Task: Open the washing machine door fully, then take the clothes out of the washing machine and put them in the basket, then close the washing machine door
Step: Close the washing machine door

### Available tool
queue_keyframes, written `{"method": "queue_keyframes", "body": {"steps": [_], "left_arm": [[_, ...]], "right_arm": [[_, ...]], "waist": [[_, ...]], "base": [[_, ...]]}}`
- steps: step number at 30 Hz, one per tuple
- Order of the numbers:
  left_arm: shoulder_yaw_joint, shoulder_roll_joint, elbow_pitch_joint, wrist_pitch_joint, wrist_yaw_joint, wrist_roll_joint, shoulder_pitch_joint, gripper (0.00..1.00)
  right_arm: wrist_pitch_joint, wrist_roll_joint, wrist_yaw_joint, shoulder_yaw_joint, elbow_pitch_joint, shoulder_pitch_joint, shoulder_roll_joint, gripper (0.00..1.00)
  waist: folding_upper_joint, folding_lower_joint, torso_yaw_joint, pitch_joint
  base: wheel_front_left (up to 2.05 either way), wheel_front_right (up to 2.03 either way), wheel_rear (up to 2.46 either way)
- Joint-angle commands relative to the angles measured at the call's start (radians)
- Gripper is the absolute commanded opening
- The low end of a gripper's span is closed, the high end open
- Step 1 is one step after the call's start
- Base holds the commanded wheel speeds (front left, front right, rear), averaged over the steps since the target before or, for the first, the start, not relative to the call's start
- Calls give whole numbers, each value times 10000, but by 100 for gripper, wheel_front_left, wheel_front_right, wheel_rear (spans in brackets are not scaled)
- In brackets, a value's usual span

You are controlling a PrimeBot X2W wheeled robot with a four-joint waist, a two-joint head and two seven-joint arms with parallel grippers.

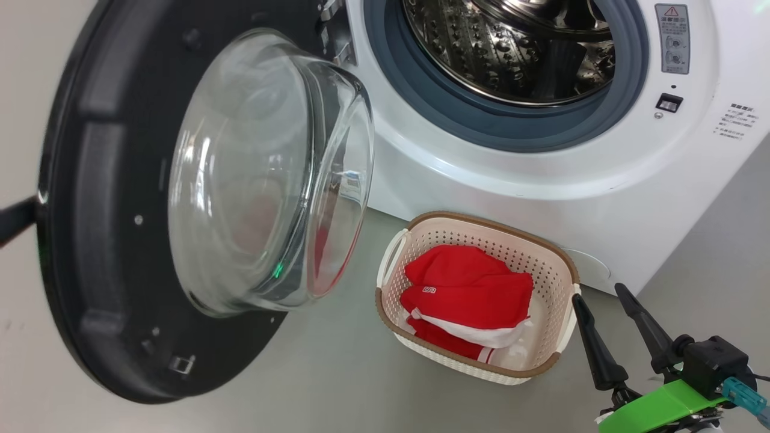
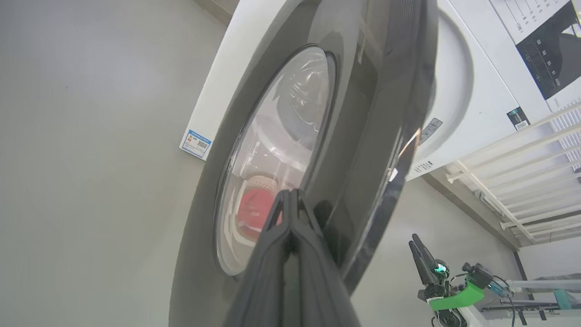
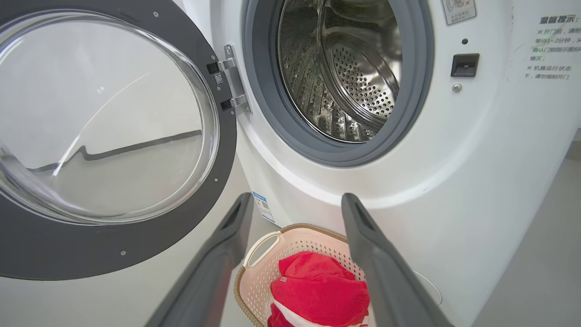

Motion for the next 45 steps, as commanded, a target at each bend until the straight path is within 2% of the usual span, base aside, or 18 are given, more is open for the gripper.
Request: {"method": "queue_keyframes", "body": {"steps": [1,20,30,38,45], "left_arm": [[226,470,-483,146,-70,-122,-47,0],[-979,-100,-2403,-160,-70,-626,-74,0],[-1580,-512,-2920,-609,-71,-776,-334,0],[-2066,-878,-3103,-970,-71,-791,-687,0],[-2264,-872,-2935,-1369,-71,-686,-762,0]], "right_arm": [[-63,-14,65,149,-228,-24,-52,100],[-63,-14,65,18,-299,-199,36,100],[-63,-33,65,-91,-360,-313,95,100],[-63,-49,65,-216,-390,-363,129,100],[-63,-62,65,-245,-373,-409,181,100]], "waist": [[0,-1,-46,-16],[0,-1,-782,170],[0,-1,-1353,301],[0,-1,-1533,400],[0,-1,-1612,370]], "base": [[0,0,0],[0,0,0],[0,0,0],[0,0,0],[0,0,0]]}}
